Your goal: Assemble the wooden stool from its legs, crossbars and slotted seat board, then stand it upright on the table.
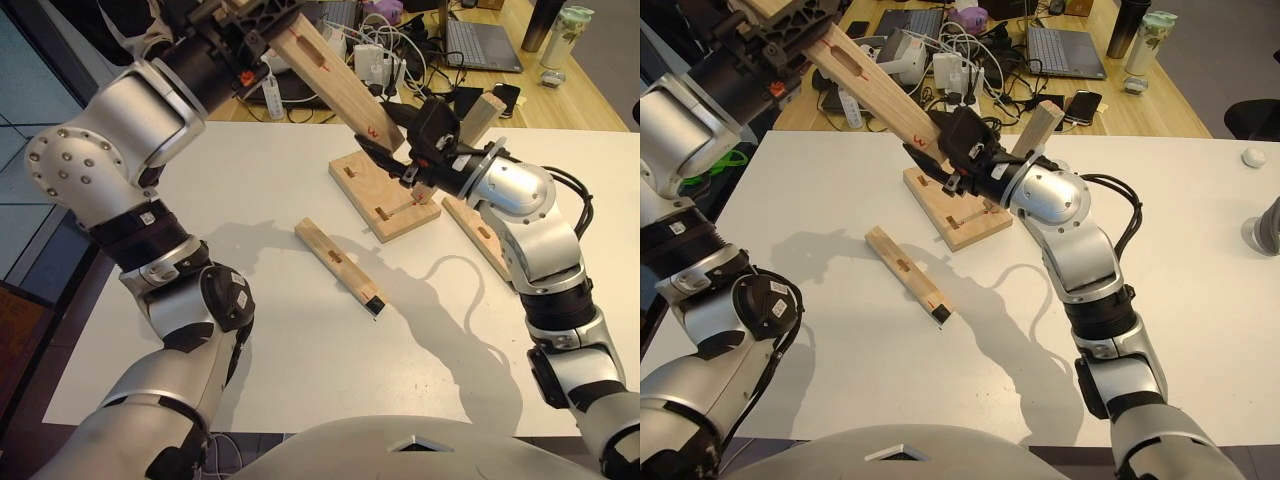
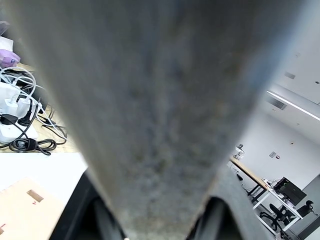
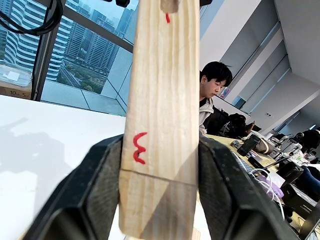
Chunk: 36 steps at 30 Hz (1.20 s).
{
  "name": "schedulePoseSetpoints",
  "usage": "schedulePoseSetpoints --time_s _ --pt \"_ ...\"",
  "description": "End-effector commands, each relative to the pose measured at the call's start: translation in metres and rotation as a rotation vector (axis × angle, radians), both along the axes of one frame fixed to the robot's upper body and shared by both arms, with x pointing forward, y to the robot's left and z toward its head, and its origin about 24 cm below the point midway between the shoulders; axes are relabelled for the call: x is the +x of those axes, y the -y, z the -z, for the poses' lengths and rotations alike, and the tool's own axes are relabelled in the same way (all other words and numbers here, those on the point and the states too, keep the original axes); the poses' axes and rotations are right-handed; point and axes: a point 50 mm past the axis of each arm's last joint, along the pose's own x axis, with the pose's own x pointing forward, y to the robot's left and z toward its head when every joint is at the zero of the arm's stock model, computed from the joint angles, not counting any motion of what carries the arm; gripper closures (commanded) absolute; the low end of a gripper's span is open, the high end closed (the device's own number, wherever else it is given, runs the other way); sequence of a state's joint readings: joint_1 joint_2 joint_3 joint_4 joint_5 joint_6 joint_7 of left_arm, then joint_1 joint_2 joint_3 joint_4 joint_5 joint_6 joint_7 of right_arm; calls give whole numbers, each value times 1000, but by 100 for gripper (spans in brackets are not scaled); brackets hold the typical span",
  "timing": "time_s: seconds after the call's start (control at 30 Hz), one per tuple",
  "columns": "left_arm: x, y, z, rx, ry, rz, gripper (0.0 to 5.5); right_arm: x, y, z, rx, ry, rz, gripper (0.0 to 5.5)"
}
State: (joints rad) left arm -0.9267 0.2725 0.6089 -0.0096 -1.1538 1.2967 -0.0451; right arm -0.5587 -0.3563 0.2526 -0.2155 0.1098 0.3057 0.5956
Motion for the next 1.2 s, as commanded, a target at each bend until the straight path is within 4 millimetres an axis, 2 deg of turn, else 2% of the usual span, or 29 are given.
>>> schedulePoseSetpoints --time_s 0.03,0.1,0.13,0.2,0.33,0.43,0.57,0.67,0.77,1.03,1.2 --pt "2 -16 -7 -7 11 -105 442 3 10 7 -79 27 29 345" --pt "3 -15 -6 -14 13 -113 442 5 11 4 -64 40 42 345" --pt "3 -14 -6 -17 13 -117 442 4 10 3 -56 35 34 308" --pt "3 -14 -5 -22 13 -124 448 1 8 2 -36 15 15 278" --pt "6 -20 -5 -29 9 -188 448 -4 20 -4 38 -164 -60 219" --pt "9 -25 0 54 4 -294 448 -19 43 8 -25 -357 -132 174" --pt "10 -24 22 369 25 -457 448 -24 94 51 -328 -540 31 165" --pt "9 -10 31 445 50 -456 448 -11 114 82 -378 -638 189 165" --pt "9 4 33 485 79 -435 448 7 117 102 -339 -668 307 165" --pt "12 16 33 536 94 -427 448 54 109 133 -113 -717 448 165" --pt "12 24 31 541 114 -403 448 66 112 141 -1 -768 480 165"
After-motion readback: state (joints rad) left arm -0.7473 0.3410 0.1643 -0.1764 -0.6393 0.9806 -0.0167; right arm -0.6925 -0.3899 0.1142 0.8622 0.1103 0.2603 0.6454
